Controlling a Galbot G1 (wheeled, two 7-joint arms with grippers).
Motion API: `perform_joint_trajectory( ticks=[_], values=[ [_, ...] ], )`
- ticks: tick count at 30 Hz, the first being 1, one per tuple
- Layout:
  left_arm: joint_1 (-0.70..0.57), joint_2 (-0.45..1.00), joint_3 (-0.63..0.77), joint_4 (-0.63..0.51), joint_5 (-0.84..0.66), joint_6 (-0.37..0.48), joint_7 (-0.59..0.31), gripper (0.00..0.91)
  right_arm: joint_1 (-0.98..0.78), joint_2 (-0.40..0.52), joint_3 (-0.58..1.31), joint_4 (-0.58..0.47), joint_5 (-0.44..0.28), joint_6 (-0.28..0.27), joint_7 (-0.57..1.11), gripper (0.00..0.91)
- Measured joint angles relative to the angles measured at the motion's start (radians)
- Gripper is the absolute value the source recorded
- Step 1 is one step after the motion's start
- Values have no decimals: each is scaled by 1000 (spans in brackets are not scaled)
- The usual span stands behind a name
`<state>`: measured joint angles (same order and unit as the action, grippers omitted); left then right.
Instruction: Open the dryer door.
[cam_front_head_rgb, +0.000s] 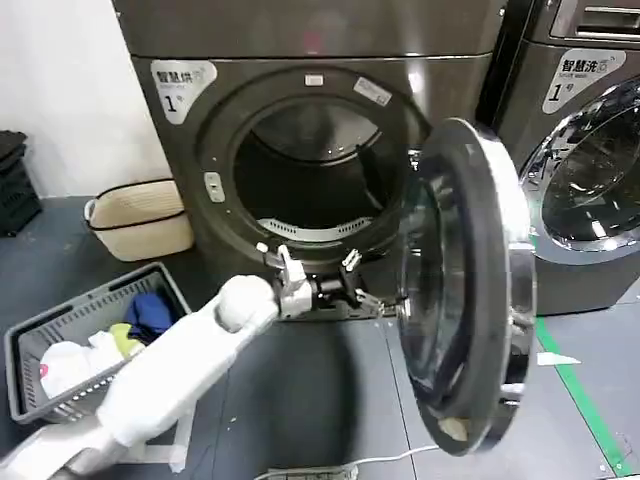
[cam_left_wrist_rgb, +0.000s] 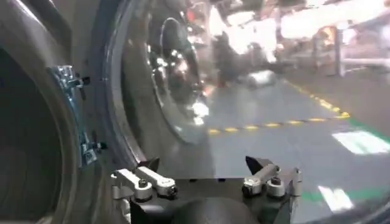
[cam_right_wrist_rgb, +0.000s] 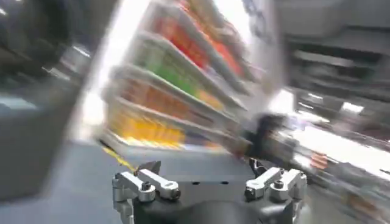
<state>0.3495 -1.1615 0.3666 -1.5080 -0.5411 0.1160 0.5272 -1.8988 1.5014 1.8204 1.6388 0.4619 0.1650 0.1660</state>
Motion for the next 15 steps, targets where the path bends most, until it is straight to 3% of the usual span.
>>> perform_joint_trajectory(
  ticks=[8,15],
  values=[
    [-32,-86,38,64,24,-22,-42,907,8,48,69,-21,-37,-111,182,907],
    [-52,-157,67,119,33,-40,-85,907,13,82,99,-11,-66,-123,194,907]
  ],
)
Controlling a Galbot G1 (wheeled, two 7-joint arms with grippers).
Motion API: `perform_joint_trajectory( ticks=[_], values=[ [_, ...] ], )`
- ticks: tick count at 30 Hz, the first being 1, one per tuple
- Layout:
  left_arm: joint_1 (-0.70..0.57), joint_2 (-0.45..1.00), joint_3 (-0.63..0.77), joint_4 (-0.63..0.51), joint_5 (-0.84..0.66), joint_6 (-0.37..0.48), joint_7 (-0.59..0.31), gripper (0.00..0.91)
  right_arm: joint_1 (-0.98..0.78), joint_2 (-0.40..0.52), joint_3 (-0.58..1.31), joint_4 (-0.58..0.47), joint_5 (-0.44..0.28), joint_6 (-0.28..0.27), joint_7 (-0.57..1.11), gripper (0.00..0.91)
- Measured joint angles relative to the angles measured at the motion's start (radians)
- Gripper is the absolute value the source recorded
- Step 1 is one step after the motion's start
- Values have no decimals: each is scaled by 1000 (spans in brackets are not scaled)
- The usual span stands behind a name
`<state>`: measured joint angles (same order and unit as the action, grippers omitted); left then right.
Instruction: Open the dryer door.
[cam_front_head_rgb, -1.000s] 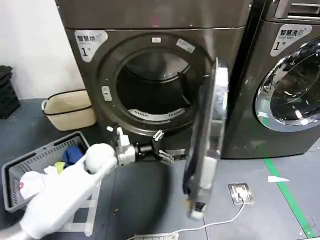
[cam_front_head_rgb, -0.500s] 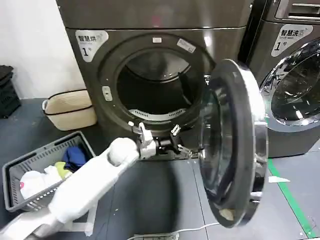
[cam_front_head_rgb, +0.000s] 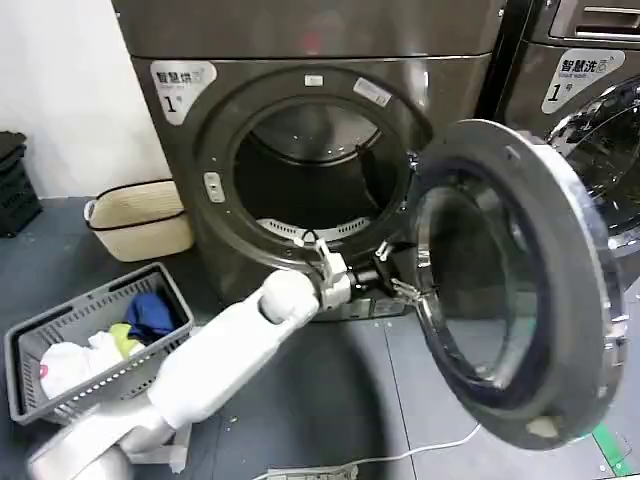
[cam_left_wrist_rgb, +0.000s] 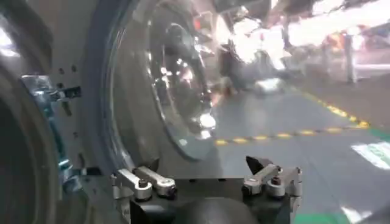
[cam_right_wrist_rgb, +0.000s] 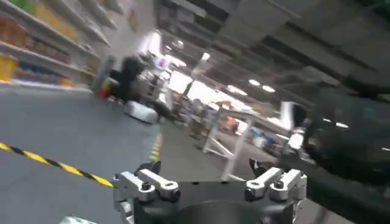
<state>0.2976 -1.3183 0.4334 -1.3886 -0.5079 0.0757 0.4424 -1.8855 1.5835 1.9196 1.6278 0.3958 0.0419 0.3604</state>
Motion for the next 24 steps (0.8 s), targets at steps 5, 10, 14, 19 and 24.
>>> perform_joint_trajectory(
  ticks=[5,10,14,19,24],
  values=[
    [-21,-54,5,44,18,-7,-10,907,-5,9,20,-9,-11,15,0,907],
    [-41,-113,16,96,41,-10,-9,907,-11,15,34,-13,-7,18,-1,907],
    [-55,-155,17,134,44,-11,-8,907,-12,20,35,-3,-4,15,-5,907],
    [-60,-171,17,152,43,-12,-6,907,-7,22,30,10,-4,14,-12,907],
    [-61,-176,16,160,41,-14,-4,907,-2,21,23,16,-2,9,-14,907]
  ],
)
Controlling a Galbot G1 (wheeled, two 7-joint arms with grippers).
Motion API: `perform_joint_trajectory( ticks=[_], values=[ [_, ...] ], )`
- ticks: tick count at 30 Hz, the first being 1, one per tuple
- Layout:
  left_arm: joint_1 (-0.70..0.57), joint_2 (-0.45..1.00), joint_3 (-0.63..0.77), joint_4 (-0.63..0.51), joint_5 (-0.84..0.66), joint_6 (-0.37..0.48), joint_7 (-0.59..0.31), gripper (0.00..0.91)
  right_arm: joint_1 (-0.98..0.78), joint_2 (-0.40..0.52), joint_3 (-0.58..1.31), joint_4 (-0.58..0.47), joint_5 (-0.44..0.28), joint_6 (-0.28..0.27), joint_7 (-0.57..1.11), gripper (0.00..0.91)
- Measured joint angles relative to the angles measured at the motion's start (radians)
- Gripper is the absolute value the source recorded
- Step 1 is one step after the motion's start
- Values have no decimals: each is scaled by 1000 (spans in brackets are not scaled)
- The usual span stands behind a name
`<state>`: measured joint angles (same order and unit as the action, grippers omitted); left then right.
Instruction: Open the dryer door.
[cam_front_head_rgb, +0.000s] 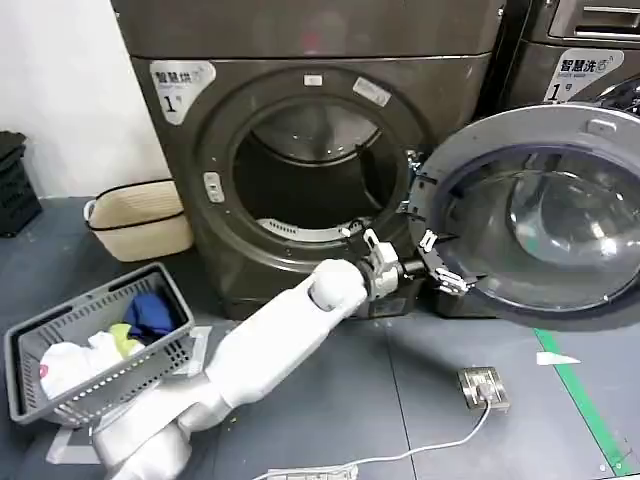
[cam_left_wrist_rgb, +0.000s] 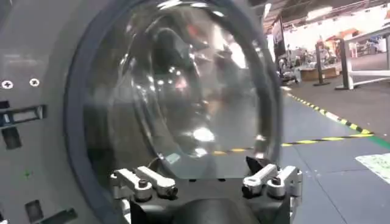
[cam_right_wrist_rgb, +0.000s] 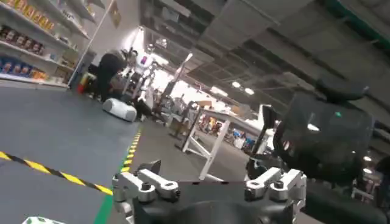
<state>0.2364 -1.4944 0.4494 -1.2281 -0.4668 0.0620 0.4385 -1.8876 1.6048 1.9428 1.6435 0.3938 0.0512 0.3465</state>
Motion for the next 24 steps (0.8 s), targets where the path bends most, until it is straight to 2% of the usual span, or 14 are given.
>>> perform_joint_trajectory(
  ticks=[10,15,24],
  values=[
    [3,2,-1,1,-3,12,1,907,2,-5,-4,1,0,-1,-4,907],
    [35,46,-15,-65,-16,98,-25,907,0,-2,-4,13,1,-2,-8,907],
    [148,234,-99,-317,-73,289,-106,907,11,-3,-16,36,8,-8,-14,907]
  ],
)
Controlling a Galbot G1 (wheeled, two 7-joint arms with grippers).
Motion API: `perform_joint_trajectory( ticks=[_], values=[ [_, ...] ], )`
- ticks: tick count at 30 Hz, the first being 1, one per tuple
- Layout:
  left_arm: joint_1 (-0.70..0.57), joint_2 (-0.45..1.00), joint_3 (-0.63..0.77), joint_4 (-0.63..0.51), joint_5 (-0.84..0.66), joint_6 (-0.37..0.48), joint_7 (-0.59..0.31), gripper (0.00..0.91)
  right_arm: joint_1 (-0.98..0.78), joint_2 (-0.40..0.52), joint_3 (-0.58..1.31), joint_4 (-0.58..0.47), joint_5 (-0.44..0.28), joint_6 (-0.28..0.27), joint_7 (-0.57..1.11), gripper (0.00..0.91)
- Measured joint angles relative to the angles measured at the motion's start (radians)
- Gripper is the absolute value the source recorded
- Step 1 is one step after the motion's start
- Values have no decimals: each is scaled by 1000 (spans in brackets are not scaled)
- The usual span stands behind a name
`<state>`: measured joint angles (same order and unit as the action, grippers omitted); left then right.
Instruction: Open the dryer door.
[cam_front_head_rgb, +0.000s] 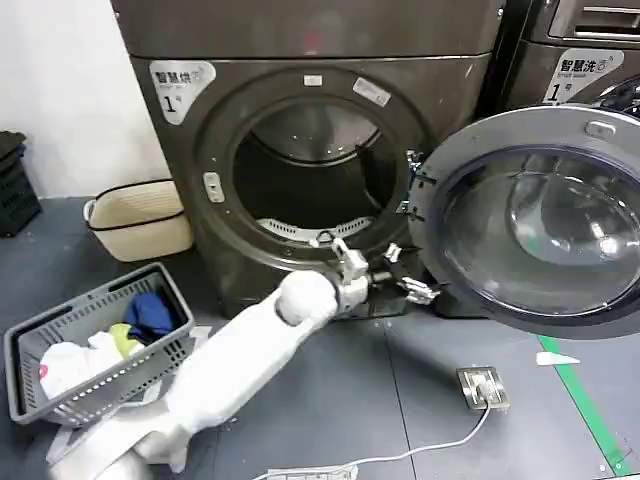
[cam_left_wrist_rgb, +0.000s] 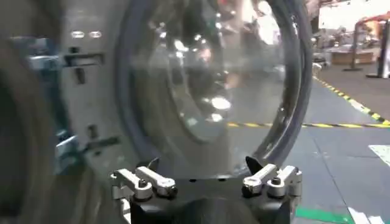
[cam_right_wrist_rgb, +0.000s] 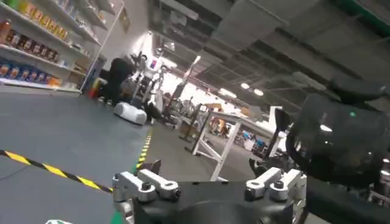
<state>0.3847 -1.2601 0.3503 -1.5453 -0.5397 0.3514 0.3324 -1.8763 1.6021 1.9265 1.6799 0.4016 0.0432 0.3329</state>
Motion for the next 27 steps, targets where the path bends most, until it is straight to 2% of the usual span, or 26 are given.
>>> perform_joint_trajectory(
  ticks=[6,14,22,27],
  values=[
    [103,135,-110,-176,-53,97,-49,907,11,-1,-19,22,2,-6,0,907],
    [266,306,-308,-366,-99,164,-51,907,22,-11,-46,33,-1,-8,-3,907],
    [522,459,-569,-513,-223,285,-158,907,30,-21,-79,42,-5,-9,-9,907],
    [679,522,-755,-560,-321,382,-232,907,31,-29,-96,32,-5,-6,-12,907]
  ],
)
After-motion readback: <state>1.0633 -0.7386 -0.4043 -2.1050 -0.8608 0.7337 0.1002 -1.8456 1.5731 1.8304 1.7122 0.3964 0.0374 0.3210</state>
